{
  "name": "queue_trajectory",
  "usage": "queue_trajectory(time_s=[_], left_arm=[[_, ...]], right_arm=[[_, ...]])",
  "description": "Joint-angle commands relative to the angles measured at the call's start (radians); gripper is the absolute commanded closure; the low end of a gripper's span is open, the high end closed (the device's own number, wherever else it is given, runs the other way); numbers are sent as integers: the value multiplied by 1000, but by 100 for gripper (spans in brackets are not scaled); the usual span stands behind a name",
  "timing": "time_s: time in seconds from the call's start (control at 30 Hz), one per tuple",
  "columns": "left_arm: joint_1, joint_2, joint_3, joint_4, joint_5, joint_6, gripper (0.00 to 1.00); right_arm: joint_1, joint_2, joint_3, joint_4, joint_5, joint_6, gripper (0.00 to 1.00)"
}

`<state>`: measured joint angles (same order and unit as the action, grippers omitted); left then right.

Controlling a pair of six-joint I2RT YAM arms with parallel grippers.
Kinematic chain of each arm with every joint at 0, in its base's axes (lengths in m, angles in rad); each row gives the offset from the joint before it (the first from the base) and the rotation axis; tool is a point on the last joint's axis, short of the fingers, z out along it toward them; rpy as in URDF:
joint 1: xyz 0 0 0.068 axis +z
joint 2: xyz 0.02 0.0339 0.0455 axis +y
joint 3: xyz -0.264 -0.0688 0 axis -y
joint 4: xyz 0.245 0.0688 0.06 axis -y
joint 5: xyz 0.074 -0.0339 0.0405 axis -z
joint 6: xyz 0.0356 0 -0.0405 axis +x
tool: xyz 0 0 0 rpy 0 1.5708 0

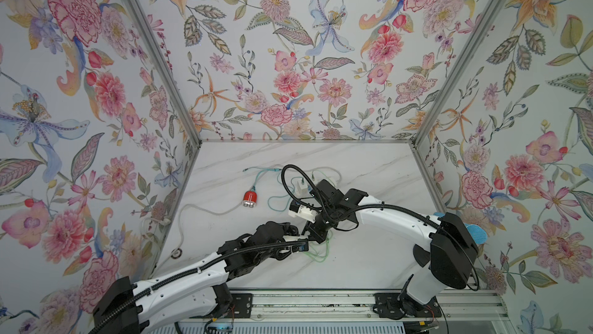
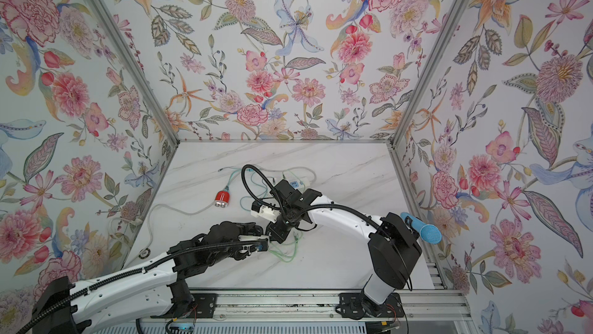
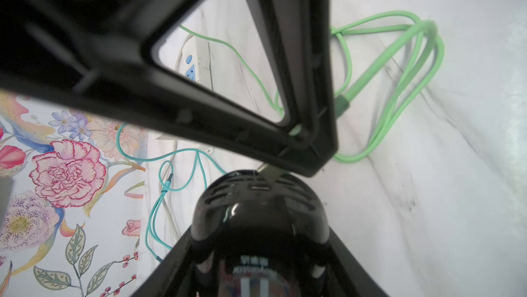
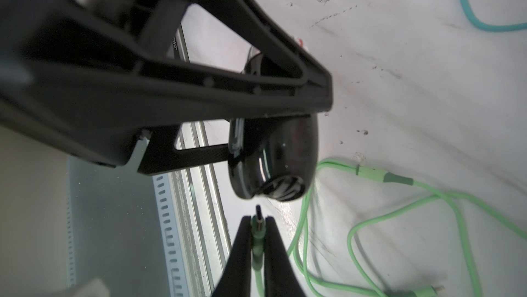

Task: Charge the electric shaver
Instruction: Insert the charging cable into the electric shaver.

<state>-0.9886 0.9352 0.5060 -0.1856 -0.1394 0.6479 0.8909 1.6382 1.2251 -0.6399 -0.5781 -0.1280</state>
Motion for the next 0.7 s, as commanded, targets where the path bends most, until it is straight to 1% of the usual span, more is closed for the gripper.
queue_trajectory(time_s=[0.0,0.4,0.53,0.67], left_arm=[[-15,-4,13,30,-23,-2,100],[-50,-6,27,33,-12,-21,100],[-54,-8,28,37,-14,-6,100],[-60,-1,44,30,-18,35,100]], right_arm=[[8,13,27,-22,-2,-35,100],[3,28,42,-23,5,-38,100],[1,30,36,-22,2,-39,100],[3,32,31,-24,-9,-39,100]])
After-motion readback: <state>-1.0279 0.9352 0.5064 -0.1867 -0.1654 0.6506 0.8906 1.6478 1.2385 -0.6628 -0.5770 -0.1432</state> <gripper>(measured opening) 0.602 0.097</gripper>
